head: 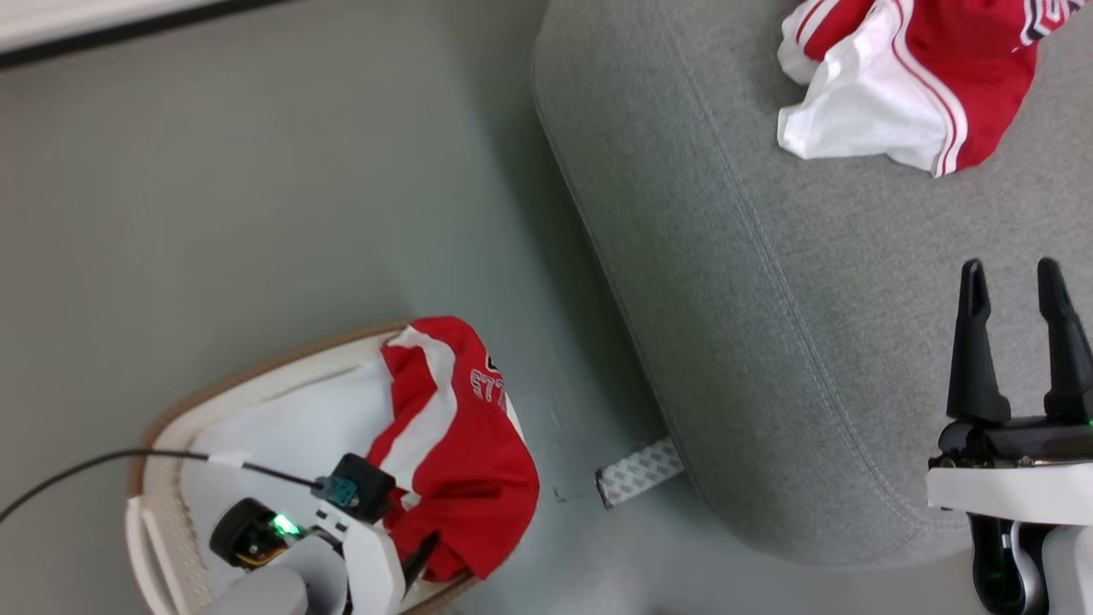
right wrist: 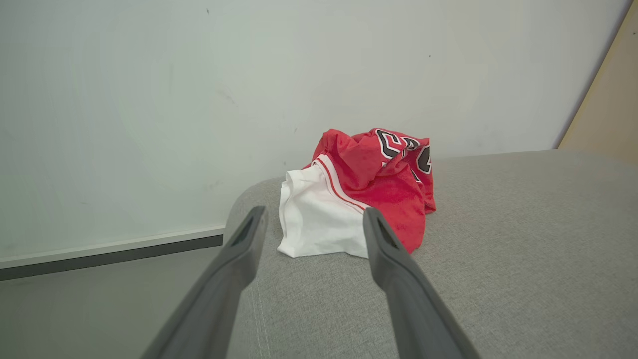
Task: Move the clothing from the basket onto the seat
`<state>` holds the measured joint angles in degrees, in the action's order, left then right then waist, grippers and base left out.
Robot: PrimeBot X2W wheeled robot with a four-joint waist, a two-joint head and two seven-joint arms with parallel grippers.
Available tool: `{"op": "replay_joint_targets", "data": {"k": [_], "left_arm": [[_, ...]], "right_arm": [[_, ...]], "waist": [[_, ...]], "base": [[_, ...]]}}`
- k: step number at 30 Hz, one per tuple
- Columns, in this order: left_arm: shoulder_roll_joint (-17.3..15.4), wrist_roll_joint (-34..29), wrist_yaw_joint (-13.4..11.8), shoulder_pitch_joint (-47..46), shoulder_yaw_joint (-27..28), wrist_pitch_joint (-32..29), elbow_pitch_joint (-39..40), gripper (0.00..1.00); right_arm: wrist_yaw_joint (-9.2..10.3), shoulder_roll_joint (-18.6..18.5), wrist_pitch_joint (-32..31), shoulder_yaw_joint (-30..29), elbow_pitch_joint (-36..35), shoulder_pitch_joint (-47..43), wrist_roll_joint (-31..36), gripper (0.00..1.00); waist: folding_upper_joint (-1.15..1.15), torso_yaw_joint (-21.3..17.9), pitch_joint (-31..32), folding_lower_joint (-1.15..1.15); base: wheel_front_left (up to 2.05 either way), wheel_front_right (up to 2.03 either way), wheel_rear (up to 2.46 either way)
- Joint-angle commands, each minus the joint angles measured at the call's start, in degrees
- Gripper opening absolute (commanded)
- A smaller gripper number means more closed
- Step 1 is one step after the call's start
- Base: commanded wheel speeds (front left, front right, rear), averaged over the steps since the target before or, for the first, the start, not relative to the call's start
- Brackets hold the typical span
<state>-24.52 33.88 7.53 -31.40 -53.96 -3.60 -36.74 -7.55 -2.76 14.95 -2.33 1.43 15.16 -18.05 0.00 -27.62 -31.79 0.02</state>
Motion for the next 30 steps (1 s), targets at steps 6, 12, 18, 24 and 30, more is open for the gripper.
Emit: {"op": "replay_joint_targets", "data": {"k": [6, 12, 18, 24, 30], "left_arm": [[-3.11, 5.55, -0.04, -5.88, -9.26, -2.90, -1.83, 1.00], [-3.93, 9.55, -0.03, -10.81, -15.61, -2.67, -3.55, 1.00], [-3.85, 11.65, -0.03, -14.13, -18.77, -3.38, -3.29, 1.00], [-3.83, 11.41, -0.03, -15.56, -19.38, -2.49, -2.38, 0.00], [-4.22, 10.12, -0.03, -14.46, -19.45, -2.10, -2.04, 0.00]], "right_arm": [[0.13, -0.01, 0.12, -0.30, -1.06, 1.54, -1.43, 1.00], [0.14, -0.02, 0.12, 1.04, -0.86, 2.13, -3.25, 1.00], [0.13, -0.02, 0.13, 2.20, -0.70, 2.46, -5.17, 1.00], [0.14, -0.02, 0.13, 2.85, -0.35, 2.90, -6.02, 1.00], [0.14, -0.02, 0.13, 3.08, 0.07, 3.60, -5.39, 1.00]], "waist": [[0.00, -2.16, -5.33, -0.02], [0.00, -3.11, -8.32, -0.02], [0.00, -3.31, -10.36, -0.02], [0.00, -3.15, -11.11, -0.02], [0.00, -3.00, -10.49, -0.02]], "base": [[0.00, 0.00, 0.00], [0.00, 0.00, 0.00], [0.00, 0.00, 0.00], [0.00, 0.00, 0.00], [0.00, 0.00, 0.00]]}}
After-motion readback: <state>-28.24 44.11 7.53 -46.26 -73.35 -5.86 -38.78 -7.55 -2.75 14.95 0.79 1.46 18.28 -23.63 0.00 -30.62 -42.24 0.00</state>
